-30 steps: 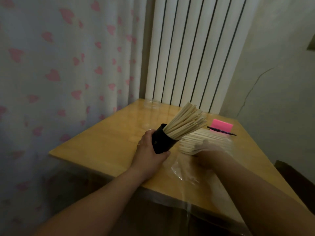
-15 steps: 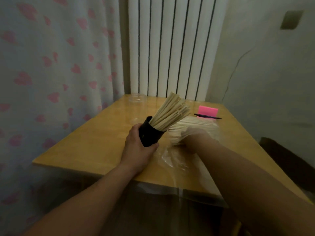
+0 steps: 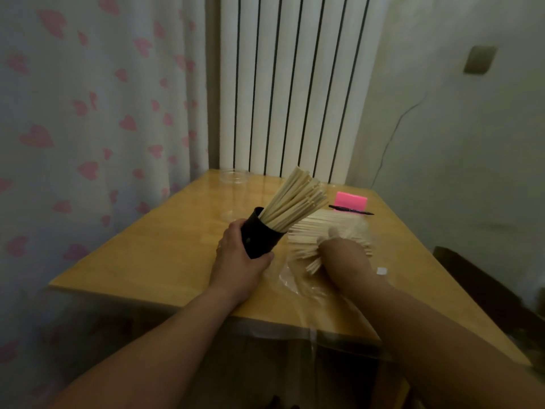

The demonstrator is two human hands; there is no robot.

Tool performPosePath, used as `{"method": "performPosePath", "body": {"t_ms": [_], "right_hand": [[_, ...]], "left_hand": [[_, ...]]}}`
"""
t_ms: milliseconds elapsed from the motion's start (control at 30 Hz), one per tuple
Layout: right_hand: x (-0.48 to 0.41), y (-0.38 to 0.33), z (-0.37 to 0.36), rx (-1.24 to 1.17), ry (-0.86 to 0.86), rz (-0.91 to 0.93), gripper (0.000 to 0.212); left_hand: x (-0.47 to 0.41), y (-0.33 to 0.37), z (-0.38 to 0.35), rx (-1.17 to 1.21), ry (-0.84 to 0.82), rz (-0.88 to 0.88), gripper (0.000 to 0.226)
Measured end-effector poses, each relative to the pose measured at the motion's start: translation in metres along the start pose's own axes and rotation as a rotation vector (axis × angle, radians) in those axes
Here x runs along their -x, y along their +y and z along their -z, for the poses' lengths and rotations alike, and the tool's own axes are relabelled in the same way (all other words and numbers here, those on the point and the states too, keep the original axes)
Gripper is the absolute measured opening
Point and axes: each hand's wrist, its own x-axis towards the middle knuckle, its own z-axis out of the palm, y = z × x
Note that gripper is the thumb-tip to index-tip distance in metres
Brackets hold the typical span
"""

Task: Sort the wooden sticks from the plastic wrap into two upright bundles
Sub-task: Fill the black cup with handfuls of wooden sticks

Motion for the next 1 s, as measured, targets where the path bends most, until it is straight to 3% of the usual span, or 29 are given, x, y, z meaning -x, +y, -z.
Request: {"method": "performPosePath", "body": {"t_ms": [300,500,600,700,867,1000], "right_hand": [[0.02,0.012,0.003,0.11,0.206,0.062,0.025],[0.053,0.026,0.015,-0.064,0.375,0.123,0.016],[0.062,0.03,0.041,-0.328,0.503,0.129,0.023],[0.061,0.034,0.079,-0.737,0.564,-0.009,0.037],[0.044,0.036,0.113,-1.478,0.361,-0.229,0.037],[0.042,0.023,0.113,-1.817,0.207,-0.197,0.032]], "left_hand": [[0.0,0.001,0.001,-0.001,0.003,0.013,0.084],[0.0,0.0,0.001,0.012,-0.009,0.018,0.085],[0.001,0.002,0.001,0.01,-0.012,0.017,0.086],[0.001,0.003,0.001,-0.002,-0.011,0.014,0.085],[0.002,0.004,0.002,-0.025,-0.012,0.006,0.084],[0.002,0.004,0.002,-0.03,-0.019,0.001,0.085]]}}
